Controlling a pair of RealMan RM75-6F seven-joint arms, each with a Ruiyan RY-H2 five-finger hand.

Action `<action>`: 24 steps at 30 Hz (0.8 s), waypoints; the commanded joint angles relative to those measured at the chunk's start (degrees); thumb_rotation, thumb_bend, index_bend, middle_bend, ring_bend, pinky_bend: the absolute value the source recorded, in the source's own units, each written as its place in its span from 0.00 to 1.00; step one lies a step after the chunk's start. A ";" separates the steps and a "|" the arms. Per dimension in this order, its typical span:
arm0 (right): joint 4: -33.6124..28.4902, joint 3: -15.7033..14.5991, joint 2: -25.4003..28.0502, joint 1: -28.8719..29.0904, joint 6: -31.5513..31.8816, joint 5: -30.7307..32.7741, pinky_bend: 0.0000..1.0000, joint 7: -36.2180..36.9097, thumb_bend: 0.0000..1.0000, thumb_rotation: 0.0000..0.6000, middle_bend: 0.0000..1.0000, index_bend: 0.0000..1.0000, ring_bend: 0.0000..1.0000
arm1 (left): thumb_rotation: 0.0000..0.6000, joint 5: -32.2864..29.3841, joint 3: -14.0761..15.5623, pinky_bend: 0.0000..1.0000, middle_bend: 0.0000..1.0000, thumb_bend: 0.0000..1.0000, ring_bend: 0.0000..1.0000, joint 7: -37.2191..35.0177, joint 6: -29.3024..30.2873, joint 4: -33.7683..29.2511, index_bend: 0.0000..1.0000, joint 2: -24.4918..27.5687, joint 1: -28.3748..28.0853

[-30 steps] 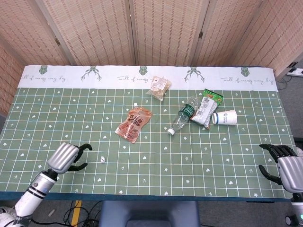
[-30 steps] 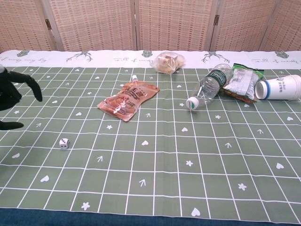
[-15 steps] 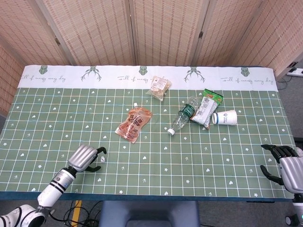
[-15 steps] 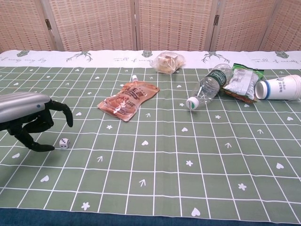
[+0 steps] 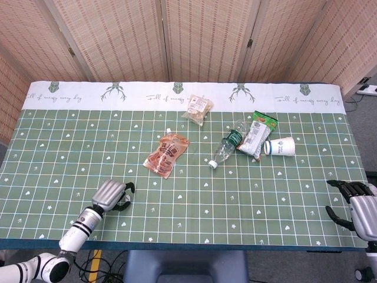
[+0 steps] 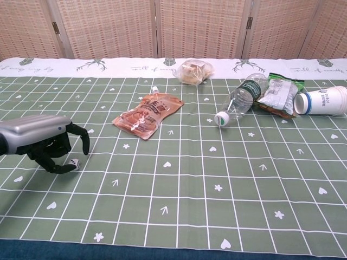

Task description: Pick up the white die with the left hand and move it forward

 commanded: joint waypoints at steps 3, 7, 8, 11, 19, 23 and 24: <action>0.14 0.02 -0.11 0.05 -0.13 0.03 0.27 0.08 0.24 1.00 0.33 0.28 0.34 | 1.00 -0.98 0.30 0.96 0.95 0.37 0.86 0.38 -0.43 -0.37 0.45 0.18 -0.55; 0.22 0.01 -0.17 0.05 -0.18 0.06 0.27 0.13 0.24 1.00 0.33 0.28 0.34 | 1.00 -1.69 0.63 0.96 0.95 0.37 0.86 0.83 -0.73 -0.40 0.45 0.12 -0.99; 0.28 0.01 -0.18 0.02 -0.18 0.12 0.27 0.15 0.24 1.00 0.33 0.28 0.34 | 1.00 -1.94 0.70 0.96 0.95 0.37 0.86 0.95 -0.72 -0.26 0.45 0.04 -1.08; 0.37 -0.02 -0.17 -0.07 -0.22 0.30 0.27 0.21 0.24 1.00 0.33 0.28 0.35 | 1.00 -2.74 0.78 0.96 0.95 0.37 0.86 1.19 -0.83 0.18 0.46 -0.13 -1.34; 0.28 -0.09 -0.17 -0.27 -0.08 0.31 0.27 0.14 0.24 1.00 0.33 0.28 0.35 | 1.00 -3.60 0.94 0.96 0.95 0.37 0.86 1.52 0.23 0.67 0.49 -0.45 -1.51; 0.09 -0.07 -0.09 -0.32 0.00 0.31 0.27 -0.06 0.24 1.00 0.33 0.28 0.35 | 1.00 -3.95 1.03 0.96 0.95 0.37 0.86 1.37 0.12 0.94 0.49 -0.58 -1.77; 0.06 -0.07 -0.07 -0.35 0.03 0.32 0.27 -0.11 0.24 1.00 0.33 0.28 0.35 | 1.00 -4.00 1.08 0.96 0.95 0.37 0.86 1.32 0.05 1.00 0.50 -0.60 -1.84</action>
